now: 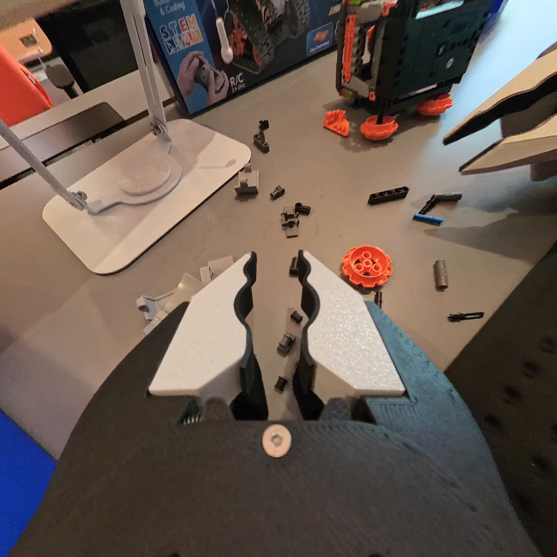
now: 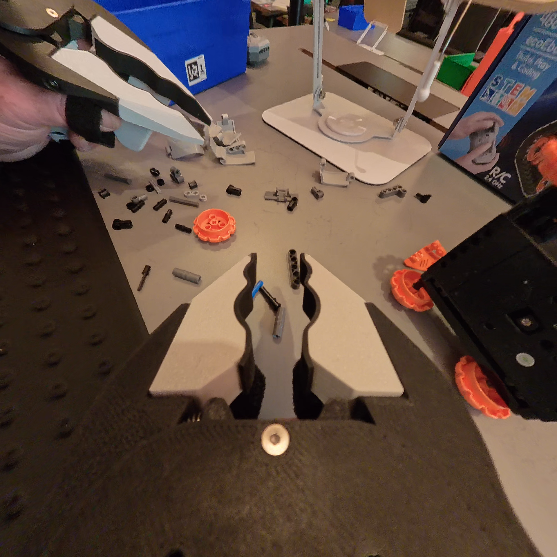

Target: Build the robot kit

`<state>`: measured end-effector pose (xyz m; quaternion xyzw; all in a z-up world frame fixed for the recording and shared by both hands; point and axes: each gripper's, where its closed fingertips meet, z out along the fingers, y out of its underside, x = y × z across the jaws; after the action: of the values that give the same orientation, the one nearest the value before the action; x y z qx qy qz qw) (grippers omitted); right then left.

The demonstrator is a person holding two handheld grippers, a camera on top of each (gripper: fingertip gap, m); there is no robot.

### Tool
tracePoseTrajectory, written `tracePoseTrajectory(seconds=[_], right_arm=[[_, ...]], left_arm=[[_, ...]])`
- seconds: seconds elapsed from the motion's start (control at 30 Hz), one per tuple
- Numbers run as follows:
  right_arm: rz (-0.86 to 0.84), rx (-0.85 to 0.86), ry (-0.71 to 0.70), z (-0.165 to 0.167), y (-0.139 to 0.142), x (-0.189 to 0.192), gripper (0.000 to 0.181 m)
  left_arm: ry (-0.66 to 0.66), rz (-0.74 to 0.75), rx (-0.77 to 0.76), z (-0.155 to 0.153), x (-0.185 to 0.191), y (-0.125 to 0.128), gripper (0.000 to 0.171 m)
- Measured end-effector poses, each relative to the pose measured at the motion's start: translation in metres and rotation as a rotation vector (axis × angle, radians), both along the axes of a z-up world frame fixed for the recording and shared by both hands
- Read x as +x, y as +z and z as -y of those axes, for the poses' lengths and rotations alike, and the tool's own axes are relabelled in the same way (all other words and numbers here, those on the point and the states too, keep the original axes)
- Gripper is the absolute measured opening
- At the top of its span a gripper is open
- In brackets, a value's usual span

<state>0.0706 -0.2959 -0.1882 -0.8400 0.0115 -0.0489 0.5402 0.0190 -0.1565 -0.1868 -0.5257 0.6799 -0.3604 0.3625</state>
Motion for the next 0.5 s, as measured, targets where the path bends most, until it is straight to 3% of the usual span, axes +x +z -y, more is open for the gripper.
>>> tracePoseTrajectory(seconds=[0.07, 0.17, 0.33, 0.5], right_arm=[[-0.011, -0.014, 0.021, -0.005, 0.007, -0.001, 0.028], [-0.029, 0.023, 0.068, -0.028, 0.039, -0.005, 0.03], [0.038, 0.173, 0.173, -0.112, 0.11, -0.009, 0.03], [0.146, 0.256, 0.239, -0.212, 0.157, -0.007, 0.029]], left_arm=[[-0.001, 0.04, 0.041, -0.003, -0.003, 0.023, 0.026], [0.033, 0.129, 0.148, -0.025, -0.005, 0.082, 0.025], [0.214, 0.22, 0.325, -0.119, -0.011, 0.17, 0.031], [0.342, 0.196, 0.335, -0.214, 0.003, 0.192, 0.047]])
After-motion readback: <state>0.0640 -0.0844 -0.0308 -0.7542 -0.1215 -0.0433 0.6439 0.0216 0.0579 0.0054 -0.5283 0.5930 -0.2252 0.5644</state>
